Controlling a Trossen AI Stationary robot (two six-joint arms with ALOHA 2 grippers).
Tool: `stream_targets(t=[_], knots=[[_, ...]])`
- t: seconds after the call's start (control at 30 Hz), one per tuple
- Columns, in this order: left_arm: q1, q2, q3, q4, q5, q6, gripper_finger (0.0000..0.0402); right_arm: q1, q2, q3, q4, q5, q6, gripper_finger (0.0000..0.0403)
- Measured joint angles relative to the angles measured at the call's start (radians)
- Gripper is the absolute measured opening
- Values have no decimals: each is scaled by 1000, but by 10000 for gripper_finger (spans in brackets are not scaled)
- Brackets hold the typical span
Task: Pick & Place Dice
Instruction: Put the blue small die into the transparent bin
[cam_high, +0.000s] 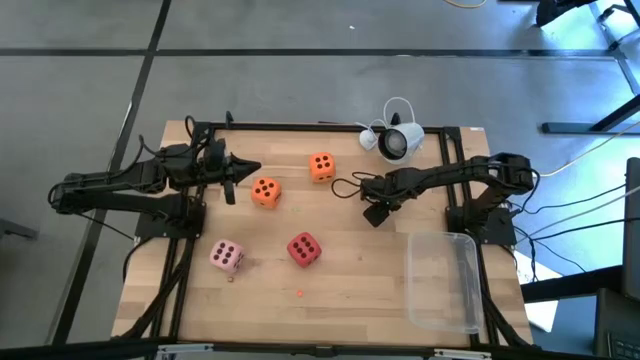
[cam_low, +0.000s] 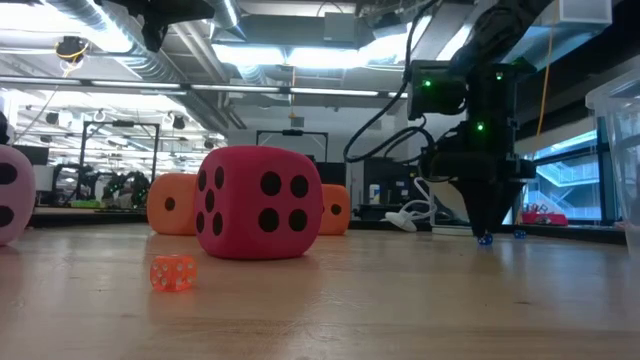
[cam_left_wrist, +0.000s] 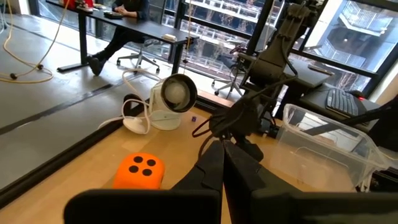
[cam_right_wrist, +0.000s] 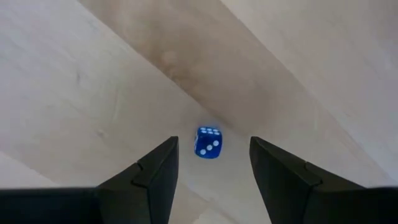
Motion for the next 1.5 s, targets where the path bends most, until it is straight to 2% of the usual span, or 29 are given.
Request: stream_targets(t=[0.27, 0.47, 0.6, 0.87, 1.2, 1.5], knots=[[0, 0, 0, 1, 4, -25, 4, -25, 56, 3, 26, -66, -45, 197], [0, 0, 0, 1, 6, -34, 4, -25, 59, 3, 27, -41, -55, 191], [0, 0, 0, 1, 5, -33, 4, -24, 61, 3, 32, -42, -53, 156], [0, 0, 0, 1, -2, -32, 4, -23, 62, 2, 40, -47, -48, 50], [0, -3, 0, 1, 2, -33, 4, -21, 52, 1, 37, -83, -39, 48], [0, -46, 0, 11, 86, -136, 4, 7, -65, -4, 21, -125, -9, 48]])
